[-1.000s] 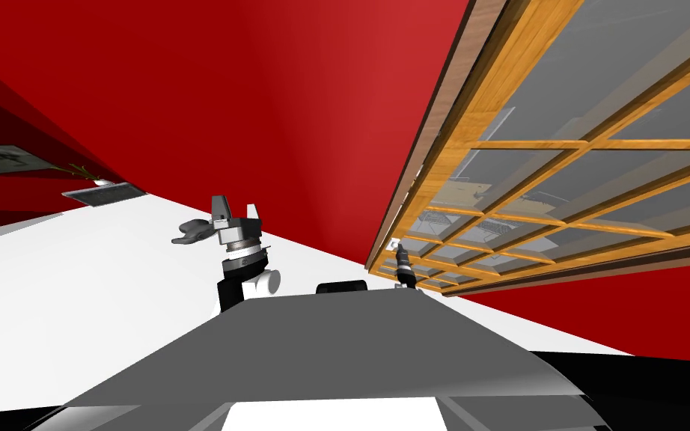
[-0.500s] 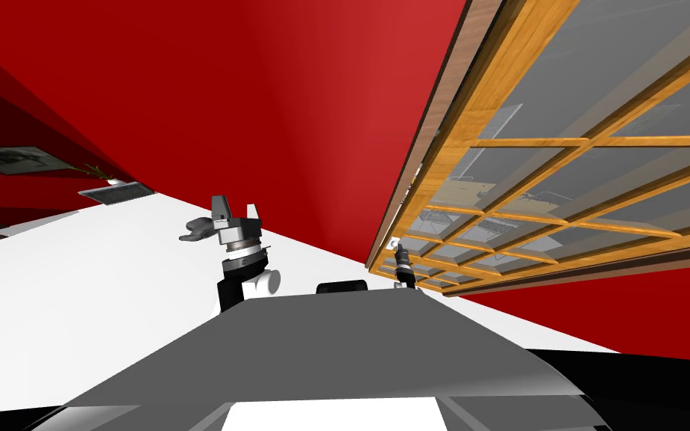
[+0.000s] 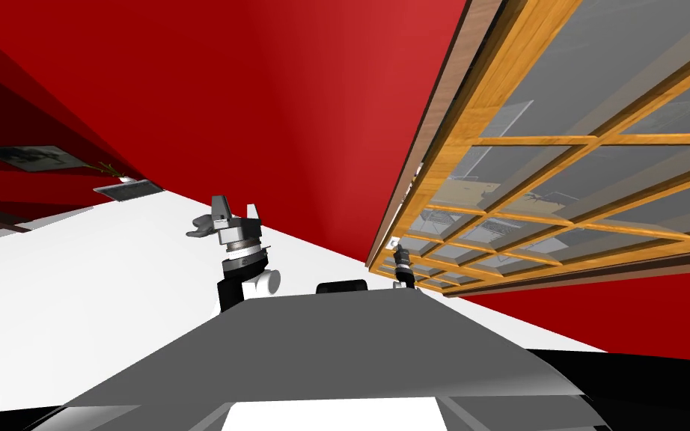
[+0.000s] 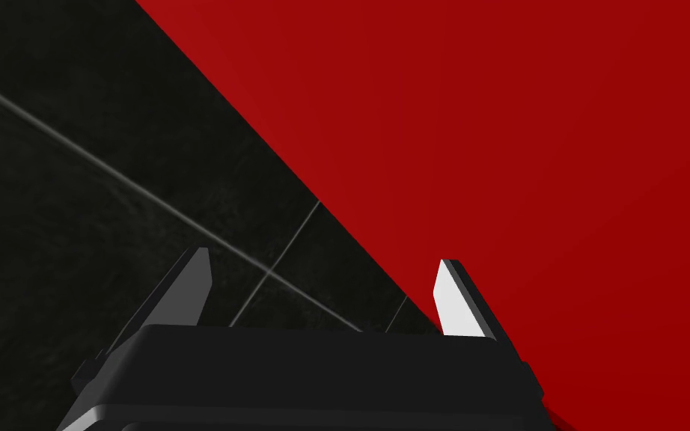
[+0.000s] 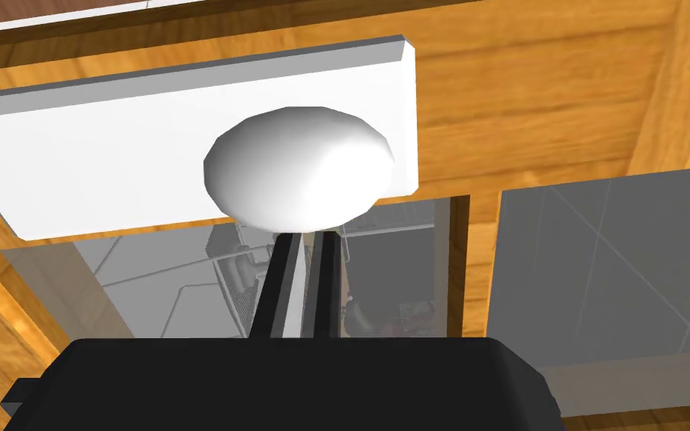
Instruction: Pull the door open
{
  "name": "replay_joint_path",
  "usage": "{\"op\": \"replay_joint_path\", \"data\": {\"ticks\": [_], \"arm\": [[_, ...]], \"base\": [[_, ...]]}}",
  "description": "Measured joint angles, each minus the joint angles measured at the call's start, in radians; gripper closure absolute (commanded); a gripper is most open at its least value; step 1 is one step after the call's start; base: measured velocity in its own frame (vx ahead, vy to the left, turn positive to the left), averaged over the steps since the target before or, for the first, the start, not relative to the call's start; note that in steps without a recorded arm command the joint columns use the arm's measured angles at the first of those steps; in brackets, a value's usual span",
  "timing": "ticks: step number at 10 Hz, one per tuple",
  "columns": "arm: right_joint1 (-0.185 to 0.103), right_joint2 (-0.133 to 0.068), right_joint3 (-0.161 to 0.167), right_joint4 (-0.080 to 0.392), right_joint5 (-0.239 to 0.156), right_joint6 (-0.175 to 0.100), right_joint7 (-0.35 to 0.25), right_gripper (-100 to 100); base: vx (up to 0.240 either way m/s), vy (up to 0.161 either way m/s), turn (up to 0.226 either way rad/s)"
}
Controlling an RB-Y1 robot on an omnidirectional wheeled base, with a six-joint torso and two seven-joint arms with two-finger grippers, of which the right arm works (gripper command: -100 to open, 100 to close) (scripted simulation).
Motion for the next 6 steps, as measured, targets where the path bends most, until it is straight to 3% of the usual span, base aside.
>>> {"op": "replay_joint_path", "data": {"ticks": [2, 6], "arm": [[-0.005, -0.005, 0.000, 0.004, -0.022, -0.004, -0.038, -100], [-0.022, 0.006, 0.022, 0.020, -0.067, -0.001, -0.140, -100]], "base": [[-0.050, 0.005, 0.052], [-0.056, 0.013, 0.039]]}}
